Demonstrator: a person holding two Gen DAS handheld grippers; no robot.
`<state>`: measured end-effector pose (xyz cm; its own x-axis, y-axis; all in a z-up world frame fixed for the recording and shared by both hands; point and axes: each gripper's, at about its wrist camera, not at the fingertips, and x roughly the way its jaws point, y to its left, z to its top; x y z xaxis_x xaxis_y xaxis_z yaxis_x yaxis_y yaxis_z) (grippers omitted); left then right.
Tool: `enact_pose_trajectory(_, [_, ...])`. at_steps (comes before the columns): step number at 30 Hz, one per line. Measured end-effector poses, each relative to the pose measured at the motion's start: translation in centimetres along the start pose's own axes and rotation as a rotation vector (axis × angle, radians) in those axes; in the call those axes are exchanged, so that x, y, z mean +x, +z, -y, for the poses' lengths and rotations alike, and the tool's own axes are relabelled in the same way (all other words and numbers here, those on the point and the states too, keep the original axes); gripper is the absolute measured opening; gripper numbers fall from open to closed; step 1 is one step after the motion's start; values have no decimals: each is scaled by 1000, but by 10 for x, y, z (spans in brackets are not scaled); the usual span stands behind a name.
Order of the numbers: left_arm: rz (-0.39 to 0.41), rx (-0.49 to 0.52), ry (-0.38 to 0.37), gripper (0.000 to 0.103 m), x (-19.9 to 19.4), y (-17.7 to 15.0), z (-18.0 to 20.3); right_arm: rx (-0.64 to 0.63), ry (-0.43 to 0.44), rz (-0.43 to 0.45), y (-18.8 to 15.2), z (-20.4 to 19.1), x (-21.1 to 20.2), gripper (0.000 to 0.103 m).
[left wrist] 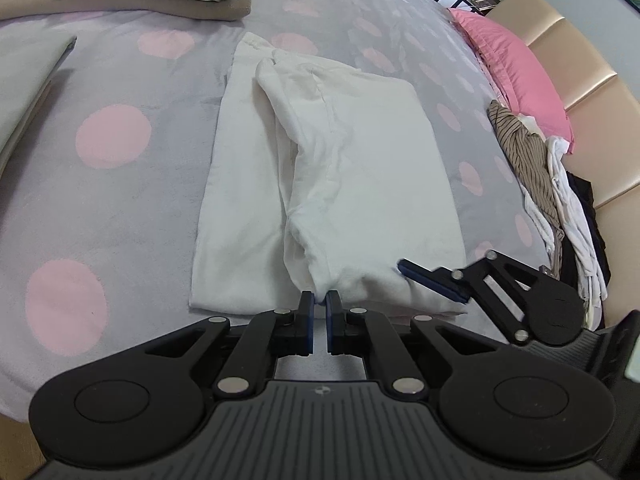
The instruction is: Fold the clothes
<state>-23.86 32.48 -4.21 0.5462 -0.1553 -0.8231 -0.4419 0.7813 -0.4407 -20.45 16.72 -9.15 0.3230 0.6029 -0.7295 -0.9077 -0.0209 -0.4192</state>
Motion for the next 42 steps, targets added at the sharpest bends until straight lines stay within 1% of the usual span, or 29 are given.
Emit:
enact_pose_trajectory(7, [-9, -6, -14, 4, 4, 2, -3, -158, -61, 10, 4, -19, 19, 50])
enact_pose_trajectory(8, [-9, -9, -17, 4, 4, 2, -3, -176, -71, 17, 5, -21, 21, 47])
enact_pose_trajectory(9, [-8, -11, -19, 4, 4, 2, -4, -192, -79, 25, 5, -22, 22, 41])
enact_pose_trajectory(10, [-7, -12, -23, 4, 4, 2, -5, -208, -87, 33, 6, -23, 23, 38])
enact_pose_trajectory(11, [-5, -12, -30, 4, 4, 2, -5, -208, -90, 37, 7, -22, 24, 26])
enact_pose_trajectory(12, [-3, -17, -39, 4, 4, 2, -6, -196, -90, 40, 8, -18, 24, 18])
enact_pose_trajectory(13, [1, -27, -52, 4, 3, 2, -7, -184, -89, 42, 9, -15, 24, 16])
enact_pose_trajectory(15, [16, -53, -80, 6, 1, 3, -9, -118, -73, 47, 11, -4, 22, 8])
enact_pose_trajectory(16, [25, -66, -91, 8, -1, 3, -10, -75, -58, 50, 11, 2, 20, 8])
enact_pose_trajectory(18, [50, -103, -107, 29, -5, 5, -12, 38, -17, 52, 11, 17, 17, 7])
enact_pose_trajectory(20, [60, -147, -125, 39, -5, 10, -15, 163, 24, 49, 9, 33, 16, 7])
enact_pose_trajectory(21, [61, -171, -137, 42, -4, 12, -17, 209, 38, 49, 8, 40, 17, 7])
enact_pose_trajectory(24, [49, -245, -170, 47, 4, 21, -22, 273, 62, 42, 7, 49, 18, 7])
enact_pose_trajectory(28, [12, -309, -165, 48, 19, 33, -25, 303, 70, 40, 5, 47, 20, 7])
enact_pose_trajectory(32, [-28, -396, -178, 49, 31, 35, -29, 320, 65, 44, 0, 47, 20, 6])
enact_pose_trajectory(34, [-33, -407, -171, 50, 35, 35, -28, 335, 66, 51, -1, 47, 18, 6])
enact_pose_trajectory(37, [-37, -454, -163, 51, 45, 36, -32, 326, 57, 64, -1, 45, 16, 6])
enact_pose_trajectory(40, [-57, -525, -172, 51, 59, 35, -38, 311, 50, 67, -1, 42, 15, 6])
enact_pose_trajectory(42, [-64, -547, -171, 49, 69, 34, -38, 314, 51, 66, -1, 43, 14, 6])
